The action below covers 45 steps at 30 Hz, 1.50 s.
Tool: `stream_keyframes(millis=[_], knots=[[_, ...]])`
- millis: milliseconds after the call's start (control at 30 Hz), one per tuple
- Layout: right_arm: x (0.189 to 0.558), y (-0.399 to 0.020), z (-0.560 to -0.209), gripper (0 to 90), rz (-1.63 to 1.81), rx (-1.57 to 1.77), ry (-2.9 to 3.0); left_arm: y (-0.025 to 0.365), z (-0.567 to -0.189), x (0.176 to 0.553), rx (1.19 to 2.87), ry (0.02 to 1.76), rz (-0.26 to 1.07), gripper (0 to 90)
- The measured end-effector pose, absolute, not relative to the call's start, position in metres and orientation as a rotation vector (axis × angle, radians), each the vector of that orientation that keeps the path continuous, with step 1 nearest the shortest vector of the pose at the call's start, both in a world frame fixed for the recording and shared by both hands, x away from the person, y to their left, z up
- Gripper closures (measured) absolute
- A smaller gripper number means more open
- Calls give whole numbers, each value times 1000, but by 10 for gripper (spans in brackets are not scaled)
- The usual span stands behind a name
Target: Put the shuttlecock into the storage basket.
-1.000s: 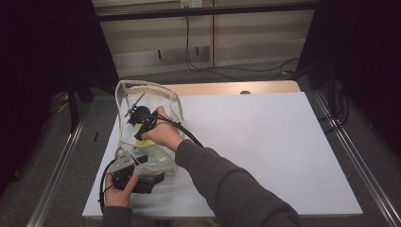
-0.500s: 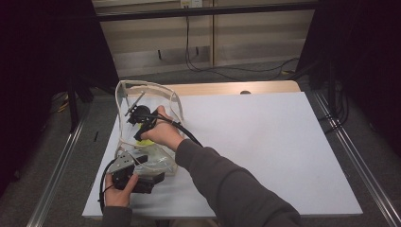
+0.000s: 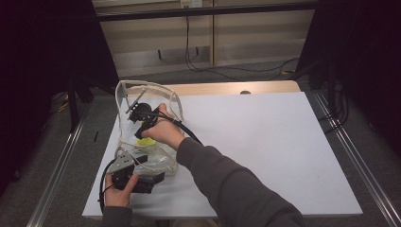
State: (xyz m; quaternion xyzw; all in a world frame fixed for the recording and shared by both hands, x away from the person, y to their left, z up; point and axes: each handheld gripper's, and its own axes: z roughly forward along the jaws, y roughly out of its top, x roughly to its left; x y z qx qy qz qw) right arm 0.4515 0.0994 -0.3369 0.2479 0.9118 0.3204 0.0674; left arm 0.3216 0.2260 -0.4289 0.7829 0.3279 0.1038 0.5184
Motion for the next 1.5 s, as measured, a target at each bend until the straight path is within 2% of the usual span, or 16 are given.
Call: stream_keyframes(millis=[367,1100,1500], knots=[[452,96,-335,529,968,758,2742,226,-429,322,1880,785,253,18],[452,91,-333,508,953,793,2730,226,-428,321,1872,785,256,18],[448,79,-325,398,1008,829,2706,226,-428,321,1877,786,257,18]])
